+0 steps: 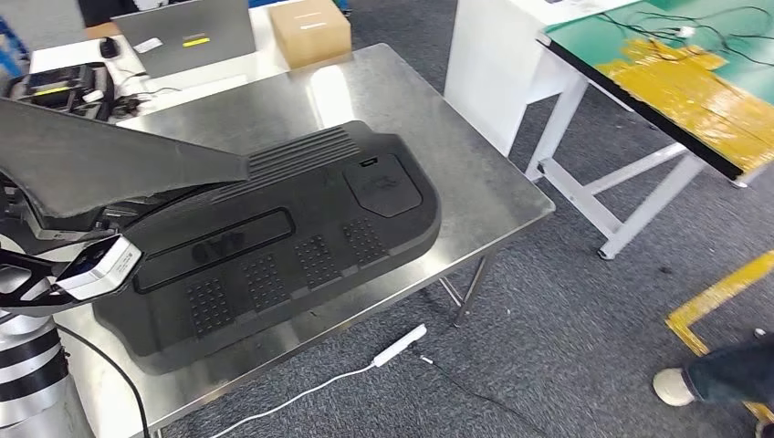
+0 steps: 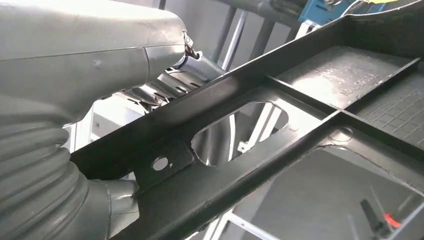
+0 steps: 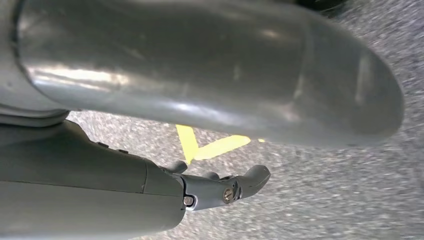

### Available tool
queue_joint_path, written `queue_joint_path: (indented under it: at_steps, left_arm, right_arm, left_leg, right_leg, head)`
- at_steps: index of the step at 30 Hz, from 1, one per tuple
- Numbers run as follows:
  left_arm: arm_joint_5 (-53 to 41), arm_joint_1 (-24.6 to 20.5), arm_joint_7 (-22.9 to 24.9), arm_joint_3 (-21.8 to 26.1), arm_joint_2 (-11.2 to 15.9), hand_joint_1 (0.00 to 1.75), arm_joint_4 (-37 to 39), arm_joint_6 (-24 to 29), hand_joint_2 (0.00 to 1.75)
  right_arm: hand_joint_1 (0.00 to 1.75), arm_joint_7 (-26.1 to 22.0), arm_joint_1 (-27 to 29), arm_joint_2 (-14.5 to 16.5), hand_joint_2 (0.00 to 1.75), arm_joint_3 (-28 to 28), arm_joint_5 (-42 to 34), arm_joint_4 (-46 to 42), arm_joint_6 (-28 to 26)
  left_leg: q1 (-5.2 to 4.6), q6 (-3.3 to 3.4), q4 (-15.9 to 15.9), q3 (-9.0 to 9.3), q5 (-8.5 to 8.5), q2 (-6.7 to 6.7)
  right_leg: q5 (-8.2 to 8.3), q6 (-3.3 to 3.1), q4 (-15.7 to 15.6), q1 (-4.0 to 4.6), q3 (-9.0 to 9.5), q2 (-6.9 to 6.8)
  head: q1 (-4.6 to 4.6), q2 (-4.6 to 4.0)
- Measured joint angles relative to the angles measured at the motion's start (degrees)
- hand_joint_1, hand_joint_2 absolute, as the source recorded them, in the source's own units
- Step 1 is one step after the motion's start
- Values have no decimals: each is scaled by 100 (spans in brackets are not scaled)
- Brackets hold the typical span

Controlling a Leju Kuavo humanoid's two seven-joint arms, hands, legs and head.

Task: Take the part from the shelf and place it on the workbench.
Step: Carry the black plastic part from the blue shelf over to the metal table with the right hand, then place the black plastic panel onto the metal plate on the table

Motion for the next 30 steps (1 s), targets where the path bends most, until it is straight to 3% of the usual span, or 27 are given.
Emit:
queue_joint_path:
  at_steps: [1,3,6,7,8,10,12,13,14,17,19,22,30]
  left_arm:
    - [-4,-2,0,1,-8,175,2,0,175]
    - [-4,-7,0,3,-20,175,4,0,175]
    - [-2,-5,0,2,-19,175,2,0,175]
    - [4,-2,0,4,-16,175,-3,1,175]
    - [12,-4,0,6,-13,175,-7,1,175]
    - [27,-4,0,11,-10,175,-13,2,175]
    - [29,2,0,7,-13,175,-10,2,175]
    - [29,3,0,5,-13,175,-8,2,175]
    - [28,2,0,3,-14,175,-7,2,175]
    - [40,-17,0,-1,-15,175,-9,1,175]
    - [65,-24,0,-2,-18,175,-12,2,175]
    - [92,-19,0,0,-24,175,-14,2,175]
    - [65,-63,0,-10,-109,175,1,0,175]
  right_arm:
    - [0,-1,-10,-2,0,1,-11,1,-10]
    - [0,-2,-41,1,0,1,-40,4,-38]
    - [0,-16,-84,10,0,2,-81,7,-66]
    - [0,-29,-83,12,0,1,-91,7,-70]
    - [0,-46,-73,14,0,1,-98,8,-75]
    - [0,-72,-47,14,0,-1,-105,8,-84]
    - [0,-79,-31,13,0,-1,-108,9,-85]
    - [0,-79,-27,13,0,-1,-110,9,-84]
    - [0,-79,-25,13,0,-1,-112,9,-83]
    - [0,-75,-29,16,0,1,-121,9,-66]
    - [0,-66,-28,14,0,1,-134,9,-52]
    - [0,-58,-12,9,0,-1,-156,10,-45]
    - [0,-9,-20,7,0,5,-173,21,11]
  left_leg:
    - [-3,-16,7,0,-2,-56]
    - [-23,-72,25,-11,-17,-136]
    - [-17,-172,23,-25,-27,-149]
    - [-14,-198,75,-40,-64,-57]
    - [-14,-223,231,-102,-165,73]
    - [-13,-267,873,-387,-515,349]
    - [-1,-292,1567,-729,-797,426]
    - [0,-293,1679,-787,-793,433]
    - [1,-285,1564,-727,-683,436]
    - [-16,-224,453,-129,-204,503]
    - [-37,-203,79,61,-130,534]
    - [-53,-208,59,56,-120,493]
    - [-70,-154,63,48,-123,470]
  right_leg:
    - [177,37,-413,-16,160,26]
    - [397,7,-961,-27,389,66]
    - [452,-150,-1047,-11,452,60]
    - [463,-189,-1055,-20,462,49]
    - [468,-228,-1064,-33,474,37]
    - [460,-279,-1070,-29,492,10]
    - [451,-295,-1069,-12,495,-27]
    - [446,-299,-1069,-7,499,-47]
    - [442,-301,-1068,-5,509,-65]
    - [416,-286,-1066,21,551,-99]
    - [389,-277,-1053,64,543,-113]
    - [383,-305,-1067,76,542,-129]
    - [427,-235,-1146,61,572,-133]
  head:
    - [8,0]
    - [15,0]
    - [16,0]
    - [7,0]
    - [-14,0]
    - [-56,0]
    - [-66,0]
    - [-67,0]
    - [-67,0]
    - [-65,0]
    - [-59,0]
    - [-55,0]
    - [-57,1]
